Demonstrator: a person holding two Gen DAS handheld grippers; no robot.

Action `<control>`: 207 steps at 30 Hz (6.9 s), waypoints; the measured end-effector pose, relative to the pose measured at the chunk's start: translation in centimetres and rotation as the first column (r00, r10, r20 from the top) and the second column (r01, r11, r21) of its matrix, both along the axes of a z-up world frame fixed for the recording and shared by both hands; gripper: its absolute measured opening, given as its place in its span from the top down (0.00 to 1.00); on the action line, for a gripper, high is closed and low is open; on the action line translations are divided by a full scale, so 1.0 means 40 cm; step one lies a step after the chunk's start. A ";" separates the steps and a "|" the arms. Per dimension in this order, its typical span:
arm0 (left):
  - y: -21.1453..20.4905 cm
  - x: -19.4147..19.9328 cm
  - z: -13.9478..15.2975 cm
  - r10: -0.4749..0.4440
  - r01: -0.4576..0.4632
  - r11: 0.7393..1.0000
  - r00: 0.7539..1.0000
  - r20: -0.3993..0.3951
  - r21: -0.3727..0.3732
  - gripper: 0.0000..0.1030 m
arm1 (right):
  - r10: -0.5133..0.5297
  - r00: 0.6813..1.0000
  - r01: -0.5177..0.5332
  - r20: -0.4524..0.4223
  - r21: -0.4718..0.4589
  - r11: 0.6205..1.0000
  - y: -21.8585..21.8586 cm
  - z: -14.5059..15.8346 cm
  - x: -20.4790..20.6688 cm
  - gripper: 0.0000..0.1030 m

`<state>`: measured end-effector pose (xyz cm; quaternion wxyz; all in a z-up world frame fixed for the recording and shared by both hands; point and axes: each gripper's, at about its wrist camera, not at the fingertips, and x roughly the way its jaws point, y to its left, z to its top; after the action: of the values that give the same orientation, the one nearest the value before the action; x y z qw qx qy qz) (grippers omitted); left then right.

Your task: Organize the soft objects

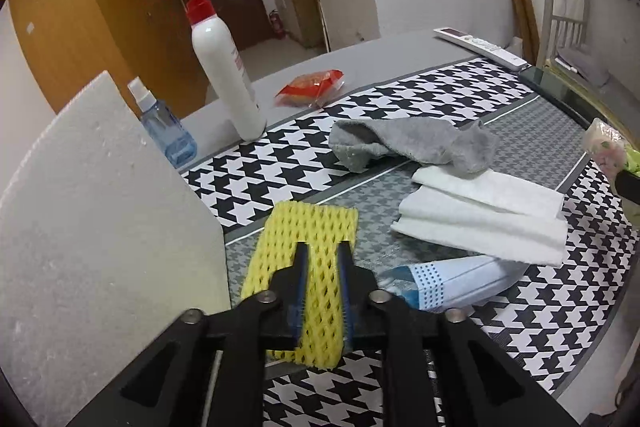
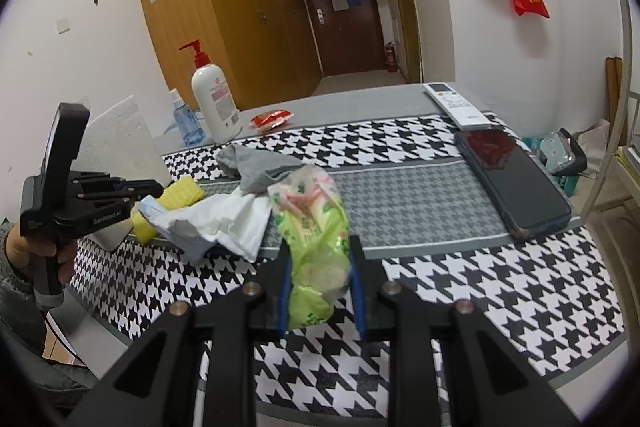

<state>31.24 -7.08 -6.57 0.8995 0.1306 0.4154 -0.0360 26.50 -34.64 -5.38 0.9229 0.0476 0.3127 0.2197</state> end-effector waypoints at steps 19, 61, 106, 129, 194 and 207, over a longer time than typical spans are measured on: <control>0.035 0.030 -0.063 0.021 -0.024 0.999 0.997 -0.077 -0.037 0.46 | 0.003 1.000 -0.004 -0.015 -0.011 1.000 0.012 -0.010 0.003 0.73; 0.043 -0.131 0.082 -0.047 0.078 0.987 0.975 0.215 -0.140 0.91 | -0.048 0.998 0.050 0.046 -0.051 0.997 0.057 0.046 -0.066 0.73; 0.151 -0.301 0.215 -0.063 0.203 0.934 0.903 0.424 -0.293 0.91 | -0.092 0.955 0.111 0.281 -0.052 0.992 0.268 0.220 -0.162 0.73; 0.273 -0.359 0.278 0.112 0.063 0.948 0.851 0.513 -0.311 0.91 | 0.074 0.931 -0.080 0.357 0.002 0.997 0.385 0.302 -0.155 0.73; 0.459 -0.188 0.264 0.214 -0.087 0.929 0.919 0.331 -0.359 0.35 | 0.267 0.913 -0.269 0.308 -0.035 0.962 0.597 0.318 -0.069 0.73; 0.471 -0.258 0.297 0.270 -0.099 0.927 0.845 0.461 -0.361 0.01 | 0.272 0.913 -0.272 0.305 -0.042 0.961 0.607 0.314 -0.064 0.73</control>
<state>20.91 11.77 5.30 0.9845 -0.0551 0.1656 0.0192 23.96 -10.34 7.20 0.9207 -0.0306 0.1686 0.3507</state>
